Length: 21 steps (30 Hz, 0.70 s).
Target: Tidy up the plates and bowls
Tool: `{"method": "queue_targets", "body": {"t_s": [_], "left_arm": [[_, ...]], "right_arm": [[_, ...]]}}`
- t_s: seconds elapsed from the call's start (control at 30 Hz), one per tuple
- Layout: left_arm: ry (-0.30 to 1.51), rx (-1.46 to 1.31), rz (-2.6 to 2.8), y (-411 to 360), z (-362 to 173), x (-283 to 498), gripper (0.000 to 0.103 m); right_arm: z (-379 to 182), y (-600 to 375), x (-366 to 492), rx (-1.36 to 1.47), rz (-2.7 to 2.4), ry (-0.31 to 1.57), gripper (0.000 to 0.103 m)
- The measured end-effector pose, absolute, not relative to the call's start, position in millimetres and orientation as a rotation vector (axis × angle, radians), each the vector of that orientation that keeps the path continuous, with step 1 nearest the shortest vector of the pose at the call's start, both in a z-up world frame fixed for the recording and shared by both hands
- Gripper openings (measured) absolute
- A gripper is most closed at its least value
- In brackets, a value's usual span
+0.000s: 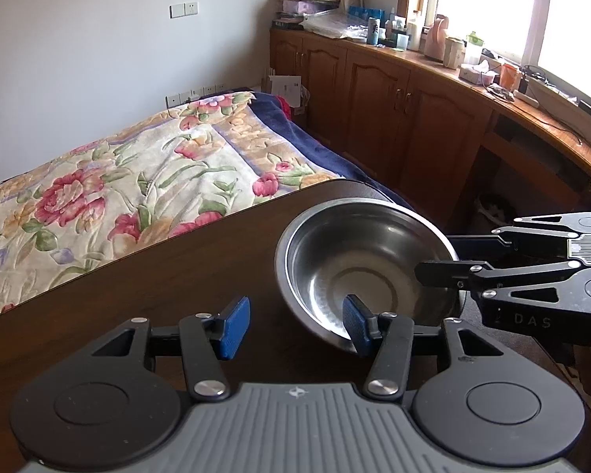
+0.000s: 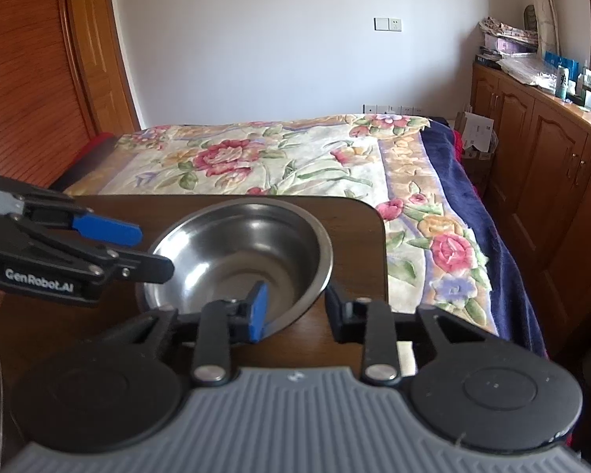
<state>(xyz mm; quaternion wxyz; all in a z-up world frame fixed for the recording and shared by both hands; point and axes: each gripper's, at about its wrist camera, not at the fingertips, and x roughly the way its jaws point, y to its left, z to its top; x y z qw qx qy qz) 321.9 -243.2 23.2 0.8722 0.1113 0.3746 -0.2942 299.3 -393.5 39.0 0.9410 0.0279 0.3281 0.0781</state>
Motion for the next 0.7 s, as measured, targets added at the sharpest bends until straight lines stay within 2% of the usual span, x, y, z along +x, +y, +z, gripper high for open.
{"method": "queue_targets", "body": {"t_s": [0.07,0.47,0.7], "left_arm": [[0.791,0.227,-0.617,-243.7,22.1,323.9,0.077],[0.829,0.215,-0.640,-243.1,16.0,326.8,0.048],[0.816,0.215,-0.640,-236.2,25.2,321.2,0.043]], "right_arm": [[38.0,-395.1,299.4,0.069,0.163,0.672,0.029],[32.7,-396.9,299.2,0.132,0.183,0.693,0.026],[35.0,-396.8,295.3,0.155,0.167,0.691,0.018]]}}
